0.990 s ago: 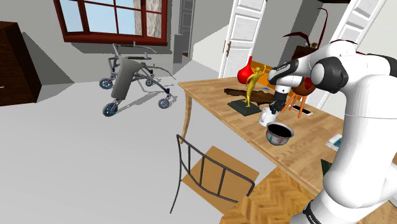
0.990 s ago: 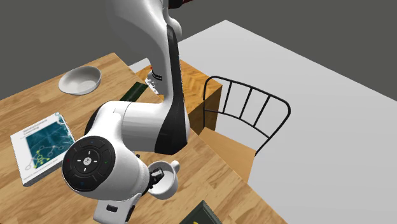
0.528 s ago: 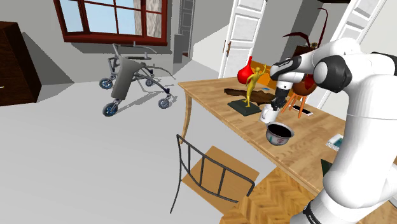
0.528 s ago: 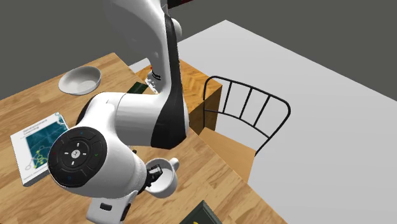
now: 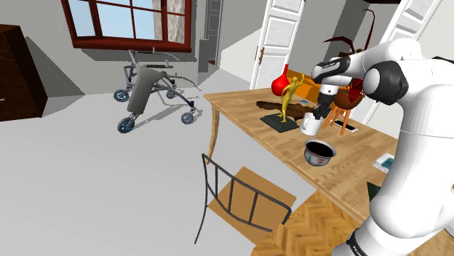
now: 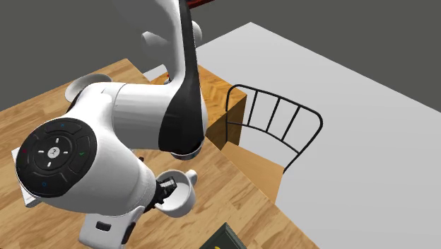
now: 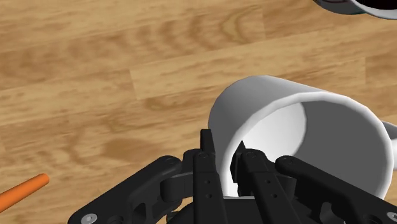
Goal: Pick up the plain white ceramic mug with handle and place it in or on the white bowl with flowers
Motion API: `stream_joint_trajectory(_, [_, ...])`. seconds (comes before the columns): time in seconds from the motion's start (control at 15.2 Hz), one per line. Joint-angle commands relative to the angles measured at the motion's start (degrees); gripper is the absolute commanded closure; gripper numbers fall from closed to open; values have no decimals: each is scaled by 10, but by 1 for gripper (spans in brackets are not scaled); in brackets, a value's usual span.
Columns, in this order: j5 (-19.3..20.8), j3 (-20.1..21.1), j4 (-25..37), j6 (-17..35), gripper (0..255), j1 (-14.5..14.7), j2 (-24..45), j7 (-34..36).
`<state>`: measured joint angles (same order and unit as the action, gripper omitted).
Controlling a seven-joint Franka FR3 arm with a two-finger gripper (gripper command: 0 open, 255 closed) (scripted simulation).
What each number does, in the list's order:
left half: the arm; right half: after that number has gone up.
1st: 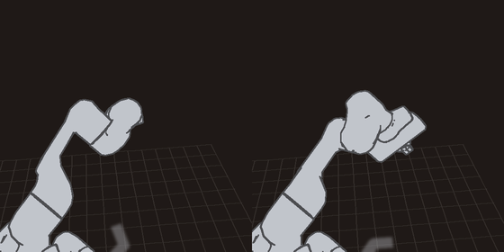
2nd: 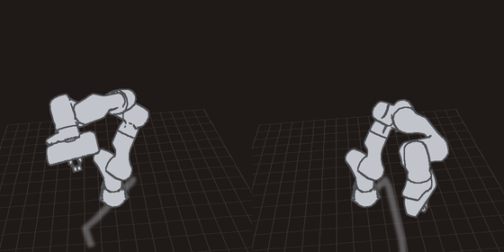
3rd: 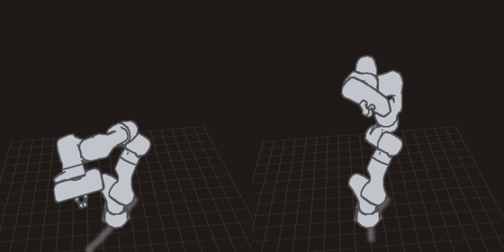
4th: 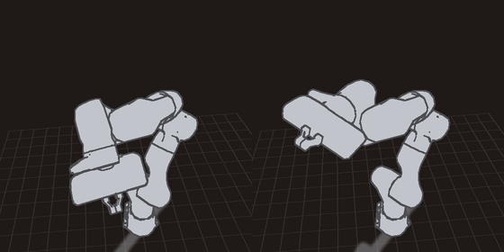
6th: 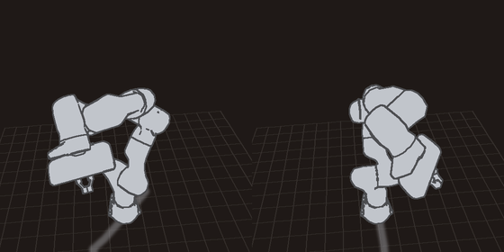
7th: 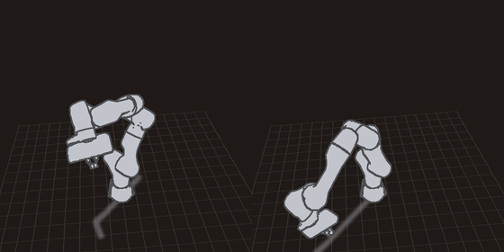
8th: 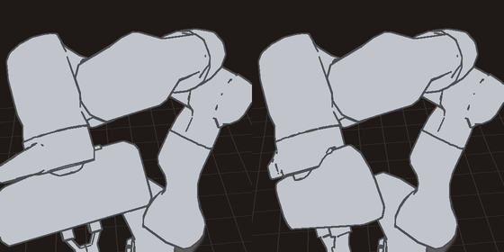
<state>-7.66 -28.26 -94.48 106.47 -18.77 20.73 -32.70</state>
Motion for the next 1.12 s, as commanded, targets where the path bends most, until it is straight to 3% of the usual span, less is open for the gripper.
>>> stream_joint_trajectory(0.0, [2,-1,12,-14,255,0,-3,2])
stream_joint_trajectory(1.06, [10,-6,119,-132,255,-6,-15,5])
